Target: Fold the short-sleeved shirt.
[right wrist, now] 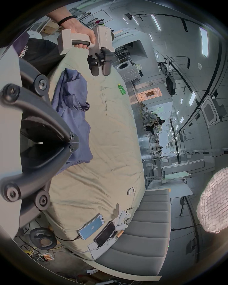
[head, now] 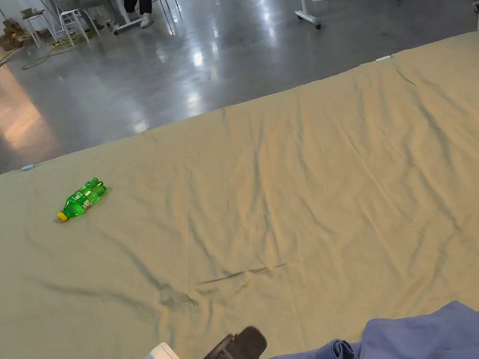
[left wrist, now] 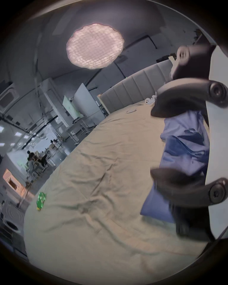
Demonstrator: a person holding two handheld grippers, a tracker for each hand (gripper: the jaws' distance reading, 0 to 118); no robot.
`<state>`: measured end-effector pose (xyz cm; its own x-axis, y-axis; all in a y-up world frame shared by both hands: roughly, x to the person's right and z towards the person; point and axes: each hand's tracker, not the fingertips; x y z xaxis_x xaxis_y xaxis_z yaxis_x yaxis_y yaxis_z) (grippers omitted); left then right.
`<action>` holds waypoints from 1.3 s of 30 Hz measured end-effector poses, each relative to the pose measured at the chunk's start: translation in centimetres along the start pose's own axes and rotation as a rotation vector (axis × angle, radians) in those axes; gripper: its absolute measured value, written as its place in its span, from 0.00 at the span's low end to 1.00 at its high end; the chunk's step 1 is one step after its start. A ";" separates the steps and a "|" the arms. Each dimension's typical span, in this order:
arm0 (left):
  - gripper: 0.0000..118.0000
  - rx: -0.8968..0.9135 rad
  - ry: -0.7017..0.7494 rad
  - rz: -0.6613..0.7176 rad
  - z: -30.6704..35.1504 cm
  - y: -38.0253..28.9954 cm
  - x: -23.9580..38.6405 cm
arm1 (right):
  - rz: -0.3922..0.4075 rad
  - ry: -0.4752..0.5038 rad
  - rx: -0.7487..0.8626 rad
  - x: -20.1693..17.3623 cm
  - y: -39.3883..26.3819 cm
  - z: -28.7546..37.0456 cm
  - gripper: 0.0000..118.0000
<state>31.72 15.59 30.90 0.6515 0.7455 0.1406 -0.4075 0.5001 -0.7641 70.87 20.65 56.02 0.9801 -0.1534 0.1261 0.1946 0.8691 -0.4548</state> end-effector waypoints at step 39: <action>0.12 -0.153 -0.120 0.440 -1.4 -5.1 -5.9 | -0.002 -0.016 -0.043 -0.3 -0.1 0.6 0.00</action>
<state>30.78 8.02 33.06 0.3562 0.9219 -0.1525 -0.5232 0.0616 -0.8500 70.54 20.94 56.56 0.9790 -0.1469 0.1411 0.1981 0.8477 -0.4921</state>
